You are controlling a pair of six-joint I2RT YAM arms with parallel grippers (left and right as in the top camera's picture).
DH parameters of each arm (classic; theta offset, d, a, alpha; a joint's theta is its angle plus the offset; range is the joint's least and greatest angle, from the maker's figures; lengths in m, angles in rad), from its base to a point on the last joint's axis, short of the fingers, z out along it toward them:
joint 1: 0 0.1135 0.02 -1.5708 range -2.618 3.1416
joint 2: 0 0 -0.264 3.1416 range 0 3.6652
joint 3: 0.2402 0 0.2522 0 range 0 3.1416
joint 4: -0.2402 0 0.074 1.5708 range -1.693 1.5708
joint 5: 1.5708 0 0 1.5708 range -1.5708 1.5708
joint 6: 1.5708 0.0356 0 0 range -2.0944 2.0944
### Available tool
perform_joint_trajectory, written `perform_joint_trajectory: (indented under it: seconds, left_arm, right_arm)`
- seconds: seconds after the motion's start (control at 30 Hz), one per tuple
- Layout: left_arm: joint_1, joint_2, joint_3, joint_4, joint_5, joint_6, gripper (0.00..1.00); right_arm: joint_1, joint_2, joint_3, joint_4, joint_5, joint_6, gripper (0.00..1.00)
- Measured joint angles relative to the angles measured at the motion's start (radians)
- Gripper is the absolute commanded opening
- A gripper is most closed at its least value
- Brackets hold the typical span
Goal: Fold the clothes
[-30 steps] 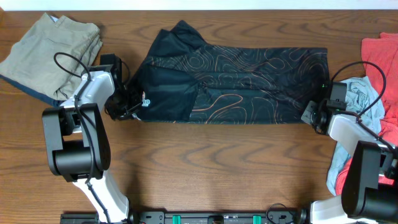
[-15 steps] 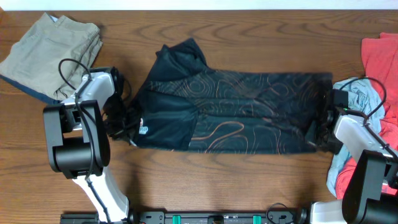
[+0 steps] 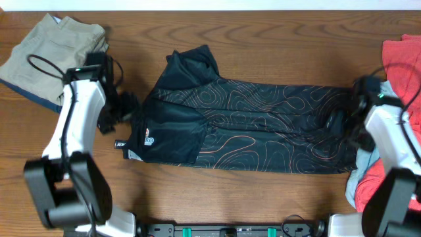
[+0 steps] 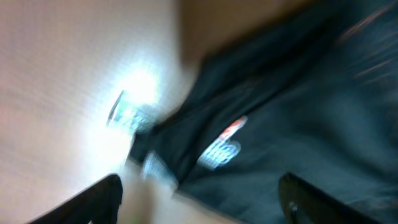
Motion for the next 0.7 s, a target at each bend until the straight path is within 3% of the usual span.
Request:
perform_joint_trajectory:
  seconds: [0.2,0.43,0.7]
  left_arm:
    - [-0.035,-0.01,0.015,0.325,0.06,0.042,0.84]
    - [-0.15,0.119,0.026,0.683,0.082,0.135,0.86]
    - [-0.2,0.341,0.09,0.918,0.078,0.185,0.87]
  right_arm:
    - [0.0,-0.051,0.09,0.01,-0.106,-0.029,0.91]
    - [0.0,-0.05,0.09,-0.02,-0.23,-0.041,0.9]
    - [0.0,-0.05,0.09,-0.093,-0.323,-0.044,0.91]
